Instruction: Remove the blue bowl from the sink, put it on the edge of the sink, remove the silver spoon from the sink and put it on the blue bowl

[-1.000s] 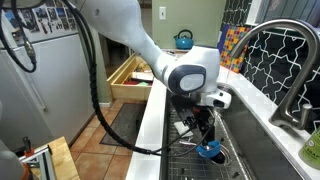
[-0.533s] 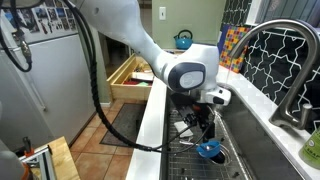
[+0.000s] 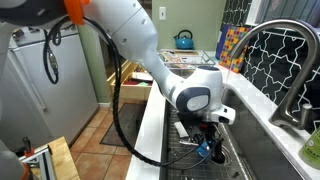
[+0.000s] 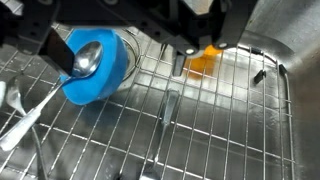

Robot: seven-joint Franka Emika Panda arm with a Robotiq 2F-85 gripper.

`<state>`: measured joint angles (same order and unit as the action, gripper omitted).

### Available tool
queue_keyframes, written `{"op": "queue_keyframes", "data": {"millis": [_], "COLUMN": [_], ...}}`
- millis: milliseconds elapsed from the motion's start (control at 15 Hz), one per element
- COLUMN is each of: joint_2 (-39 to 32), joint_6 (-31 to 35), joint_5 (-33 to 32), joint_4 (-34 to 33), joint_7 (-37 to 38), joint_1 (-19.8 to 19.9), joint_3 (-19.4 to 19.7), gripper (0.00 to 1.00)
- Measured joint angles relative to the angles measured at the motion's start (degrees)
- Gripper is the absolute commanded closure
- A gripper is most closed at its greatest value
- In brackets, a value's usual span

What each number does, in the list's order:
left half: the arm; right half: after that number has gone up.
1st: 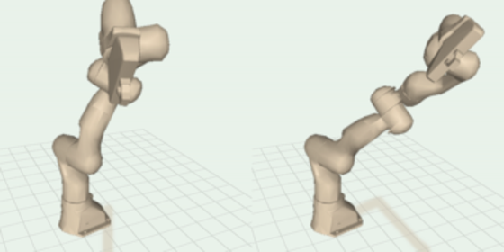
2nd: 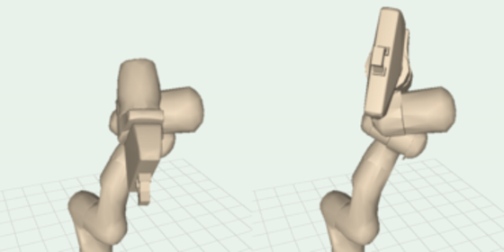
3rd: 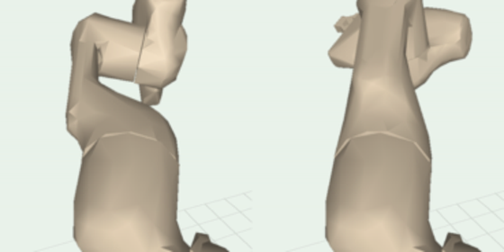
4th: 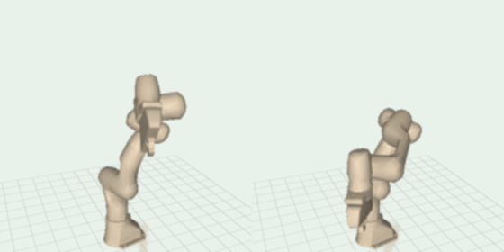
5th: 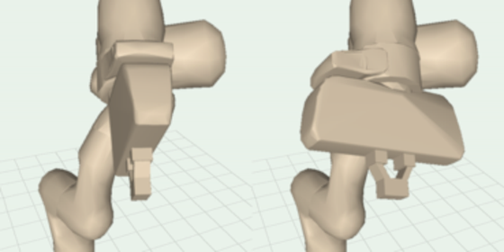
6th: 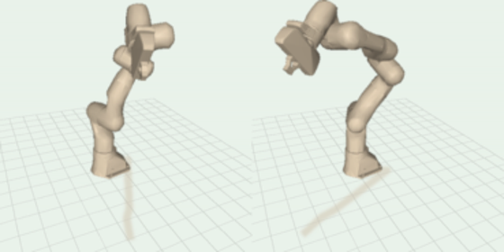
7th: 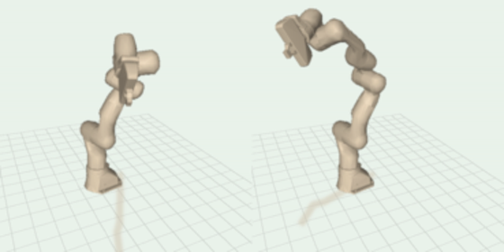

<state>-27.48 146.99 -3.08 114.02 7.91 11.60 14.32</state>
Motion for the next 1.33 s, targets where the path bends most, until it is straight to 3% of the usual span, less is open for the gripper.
{"op": "queue_keyframes", "data": {"millis": [733,1333], "joint_2": [-9.68,-7.01], "joint_6": [0.33,1.52], "joint_5": [0.1,0.76], "joint_4": [-7.54,-8.34], "joint_7": [2.25,2.17], "joint_1": [1.43,1.39], "joint_3": [4.12,2.78], "gripper": [0.0,0.0]}}
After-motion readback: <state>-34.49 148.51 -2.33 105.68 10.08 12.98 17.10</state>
